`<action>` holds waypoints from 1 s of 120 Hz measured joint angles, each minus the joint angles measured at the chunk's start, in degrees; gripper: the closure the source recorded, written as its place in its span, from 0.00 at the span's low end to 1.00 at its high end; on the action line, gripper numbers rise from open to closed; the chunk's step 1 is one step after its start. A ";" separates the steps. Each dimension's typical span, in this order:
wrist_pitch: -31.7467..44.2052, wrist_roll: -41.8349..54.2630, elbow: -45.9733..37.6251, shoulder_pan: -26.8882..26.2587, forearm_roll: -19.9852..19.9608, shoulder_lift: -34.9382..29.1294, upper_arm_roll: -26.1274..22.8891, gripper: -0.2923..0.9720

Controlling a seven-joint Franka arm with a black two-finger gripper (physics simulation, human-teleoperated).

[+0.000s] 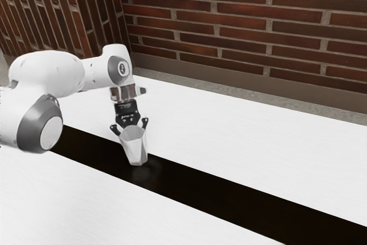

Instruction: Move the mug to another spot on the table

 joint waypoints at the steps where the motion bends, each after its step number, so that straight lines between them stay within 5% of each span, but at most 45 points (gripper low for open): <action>1: 0.01 -0.07 0.01 -0.01 -0.01 0.10 0.00 0.85; 45: 0.47 -2.58 0.84 0.09 -0.19 2.40 0.00 0.84; 85: 2.46 -4.80 0.35 -0.05 -1.73 2.42 -0.21 0.42; 120: 3.26 -5.89 0.58 0.18 -1.62 1.76 -0.21 0.28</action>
